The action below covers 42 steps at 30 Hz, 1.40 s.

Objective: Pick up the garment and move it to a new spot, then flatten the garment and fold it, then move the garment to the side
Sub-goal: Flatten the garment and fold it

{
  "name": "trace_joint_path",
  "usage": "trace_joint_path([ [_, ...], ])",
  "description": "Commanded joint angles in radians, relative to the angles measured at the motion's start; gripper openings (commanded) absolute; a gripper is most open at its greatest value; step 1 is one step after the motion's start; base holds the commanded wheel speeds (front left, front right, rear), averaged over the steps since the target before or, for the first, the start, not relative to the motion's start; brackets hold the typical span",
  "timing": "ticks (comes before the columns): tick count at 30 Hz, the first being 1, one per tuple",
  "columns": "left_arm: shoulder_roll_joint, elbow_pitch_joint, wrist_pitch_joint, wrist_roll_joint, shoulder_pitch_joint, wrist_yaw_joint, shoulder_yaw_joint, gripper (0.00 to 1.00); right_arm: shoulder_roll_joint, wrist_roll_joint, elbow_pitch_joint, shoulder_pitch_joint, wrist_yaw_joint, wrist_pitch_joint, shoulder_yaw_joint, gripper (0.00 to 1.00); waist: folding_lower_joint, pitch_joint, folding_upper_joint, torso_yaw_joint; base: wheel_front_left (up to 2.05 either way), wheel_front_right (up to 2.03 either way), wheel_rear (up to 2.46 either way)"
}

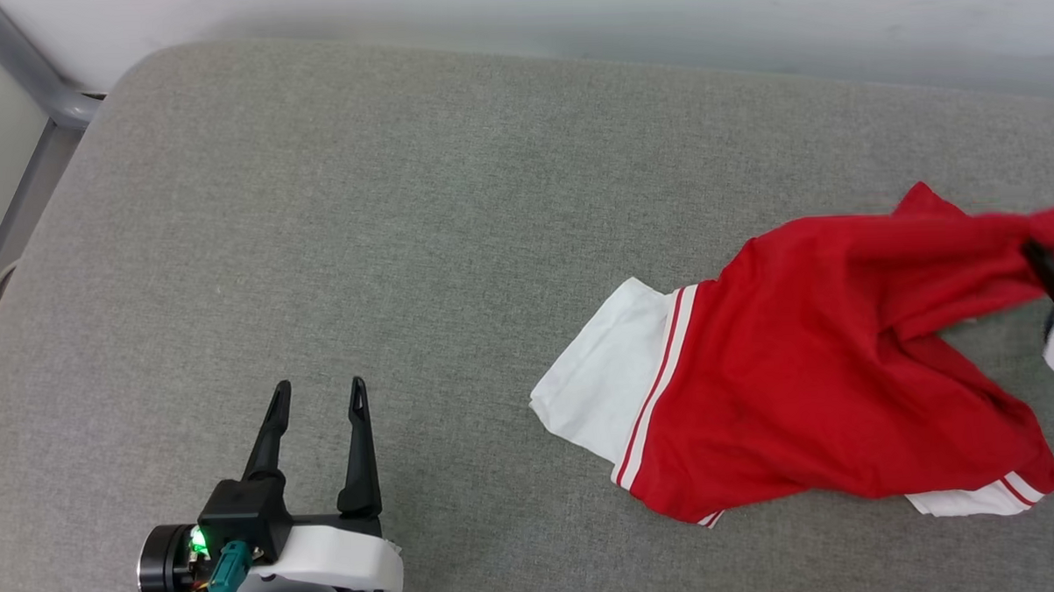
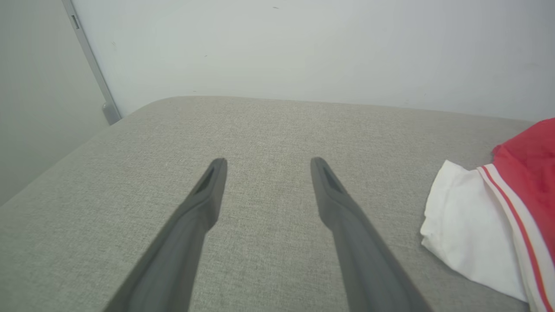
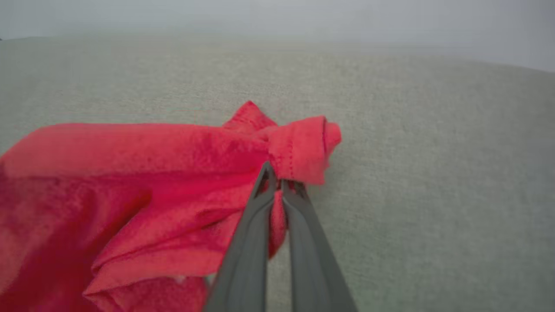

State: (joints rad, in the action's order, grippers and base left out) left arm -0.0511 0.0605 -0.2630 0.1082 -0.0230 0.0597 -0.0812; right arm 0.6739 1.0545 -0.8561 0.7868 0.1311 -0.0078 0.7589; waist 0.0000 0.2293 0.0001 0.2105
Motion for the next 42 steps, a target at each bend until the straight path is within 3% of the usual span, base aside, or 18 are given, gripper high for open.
trace_joint_path([
  [1, 0.001, 0.000, -0.003, -0.006, -0.010, -0.004, 0.002, 1.00, -0.007, 0.000, -0.038, -0.014, -0.001, -0.001, -0.003, 0.00, 0.0000, 0.004, -0.0001, 0.001, 0.00, 0.00, 0.00],
  [8, 0.001, 0.006, -0.003, -0.008, -0.016, -0.006, 0.005, 1.00, -0.041, 0.013, -0.176, -0.050, -0.001, 0.023, 0.005, 0.00, 0.0000, 0.004, -0.0001, -0.010, 0.00, 0.00, 0.00],
  [9, 0.001, 0.008, -0.003, -0.009, -0.012, -0.007, 0.005, 1.00, -0.045, 0.018, -0.177, -0.048, -0.001, 0.012, 0.003, 0.31, 0.0000, -0.002, -0.0001, -0.014, 0.00, 0.00, 0.00],
  [10, 0.001, 0.011, -0.003, -0.008, -0.009, -0.008, 0.005, 1.00, -0.047, 0.019, -0.172, -0.047, -0.001, -0.004, 0.001, 0.79, 0.0000, -0.009, -0.0001, -0.018, 0.00, 0.00, 0.00],
  [11, 0.001, 0.013, -0.003, -0.010, -0.005, -0.010, 0.006, 1.00, -0.048, 0.017, -0.168, -0.047, -0.001, -0.023, 0.000, 0.79, 0.0000, -0.017, -0.0001, -0.022, 0.00, 0.00, 0.00],
  [12, 0.001, 0.016, -0.003, -0.012, -0.001, -0.012, 0.007, 1.00, -0.045, 0.003, -0.162, -0.048, -0.001, -0.046, 0.008, 1.00, 0.0000, -0.027, -0.0001, -0.025, 0.00, 0.00, 0.00],
  [18, 0.001, 0.019, -0.003, -0.026, 0.025, -0.023, 0.021, 1.00, -0.033, -0.051, -0.123, -0.064, -0.001, -0.208, 0.009, 1.00, 0.0000, -0.093, -0.0001, -0.055, 0.00, 0.00, 0.00],
  [22, -0.002, 0.011, -0.003, -0.036, 0.047, -0.037, 0.040, 1.00, -0.035, -0.118, -0.078, -0.071, -0.001, -0.253, -0.027, 1.00, 0.0000, -0.128, -0.0001, -0.082, 0.00, 0.00, 0.00],
  [24, -0.010, 0.003, -0.003, -0.041, 0.051, -0.046, 0.049, 1.00, -0.034, -0.173, -0.026, -0.065, -0.001, -0.257, -0.094, 1.00, 0.0000, -0.138, -0.0001, -0.096, 0.00, 0.00, 0.00],
  [27, -0.018, -0.007, -0.003, -0.044, 0.048, -0.059, 0.064, 1.00, -0.056, -0.306, 0.092, -0.127, -0.001, -0.256, -0.274, 1.00, 0.0000, -0.148, -0.0001, -0.115, 0.00, 0.00, 0.00],
  [34, -0.031, -0.002, -0.003, -0.049, 0.016, -0.085, 0.087, 1.00, -0.271, -0.664, 0.466, -0.451, -0.001, -0.257, -0.693, 1.00, 0.0000, -0.172, -0.0001, -0.153, 0.00, 0.00, 0.00],
  [37, -0.044, -0.001, -0.003, -0.048, -0.002, -0.103, 0.093, 1.00, -0.376, -0.770, 0.616, -0.578, -0.001, -0.257, -0.786, 1.00, 0.0000, -0.177, -0.0001, -0.162, 0.00, 0.00, 0.00],
  [42, -0.090, 0.012, -0.003, -0.042, -0.084, -0.149, 0.077, 1.00, -0.497, -0.867, 0.807, -0.727, -0.001, -0.215, -0.855, 1.00, 0.0000, -0.177, -0.0001, -0.170, 0.00, 0.00, 0.00],
])
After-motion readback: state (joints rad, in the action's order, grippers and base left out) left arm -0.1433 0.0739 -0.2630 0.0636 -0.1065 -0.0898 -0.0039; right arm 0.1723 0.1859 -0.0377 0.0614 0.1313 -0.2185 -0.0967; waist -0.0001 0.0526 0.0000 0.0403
